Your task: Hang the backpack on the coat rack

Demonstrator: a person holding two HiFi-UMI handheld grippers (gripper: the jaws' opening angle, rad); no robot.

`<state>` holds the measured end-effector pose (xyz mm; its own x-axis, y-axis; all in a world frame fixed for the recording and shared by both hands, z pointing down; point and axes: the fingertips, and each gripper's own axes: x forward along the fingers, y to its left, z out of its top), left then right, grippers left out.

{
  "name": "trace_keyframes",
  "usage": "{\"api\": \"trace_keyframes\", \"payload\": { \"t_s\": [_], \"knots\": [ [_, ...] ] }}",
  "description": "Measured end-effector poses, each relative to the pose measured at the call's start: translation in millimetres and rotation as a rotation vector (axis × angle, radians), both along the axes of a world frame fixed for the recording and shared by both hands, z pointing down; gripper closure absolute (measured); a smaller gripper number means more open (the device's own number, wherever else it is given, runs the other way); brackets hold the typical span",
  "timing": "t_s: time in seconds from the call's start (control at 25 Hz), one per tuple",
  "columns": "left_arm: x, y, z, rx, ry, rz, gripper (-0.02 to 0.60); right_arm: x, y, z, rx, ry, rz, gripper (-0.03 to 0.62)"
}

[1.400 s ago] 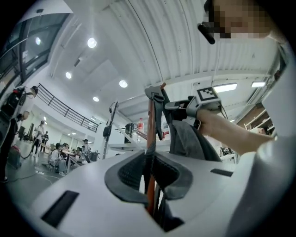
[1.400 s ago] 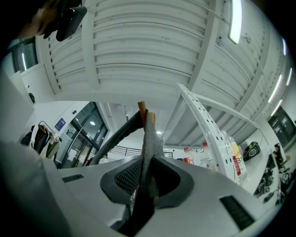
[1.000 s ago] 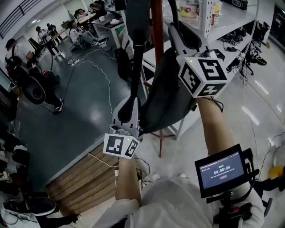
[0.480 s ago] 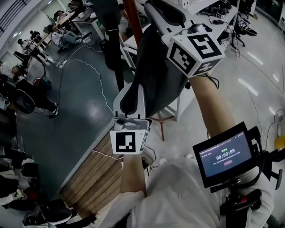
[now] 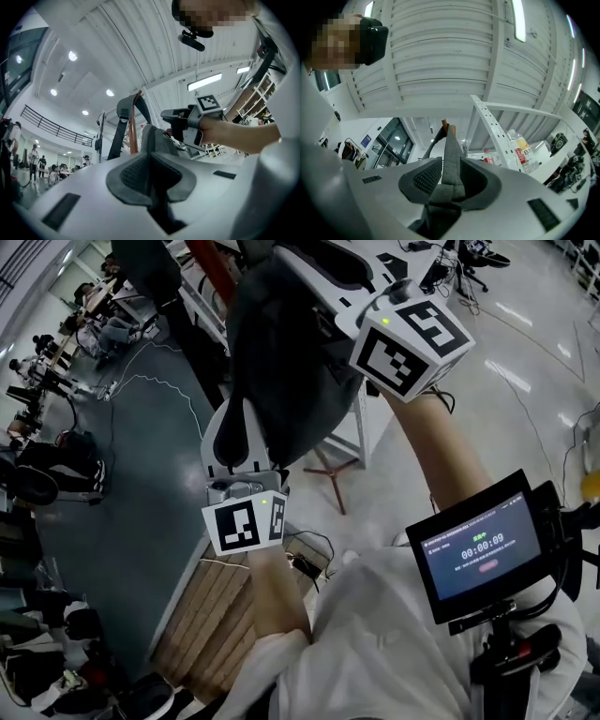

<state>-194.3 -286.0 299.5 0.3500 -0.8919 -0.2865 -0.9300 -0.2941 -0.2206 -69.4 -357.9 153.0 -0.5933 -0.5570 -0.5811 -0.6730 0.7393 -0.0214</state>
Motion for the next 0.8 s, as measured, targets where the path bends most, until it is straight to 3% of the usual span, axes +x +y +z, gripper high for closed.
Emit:
{"api": "trace_keyframes", "payload": {
  "t_s": [0.24,0.36,0.56,0.8],
  "knots": [
    [-0.7,7.6,-3.2,-0.009,-0.033,-0.009,0.568,32.1,19.9,22.3,-0.056,-0.027,0.033,0.491],
    [14.7,24.6,-23.5,0.016,0.008,0.013,0.568,69.4,38.1,32.7,-0.078,-0.047,0.051,0.491],
    [41.8,63.7,-71.3,0.072,0.156,0.219,0.568,114.8,67.7,55.5,-0.128,-0.088,0.098,0.491],
    [87.6,78.3,-72.2,0.048,0.143,0.366,0.569,144.2,83.8,82.2,-0.155,-0.103,0.141,0.491]
  ]
}}
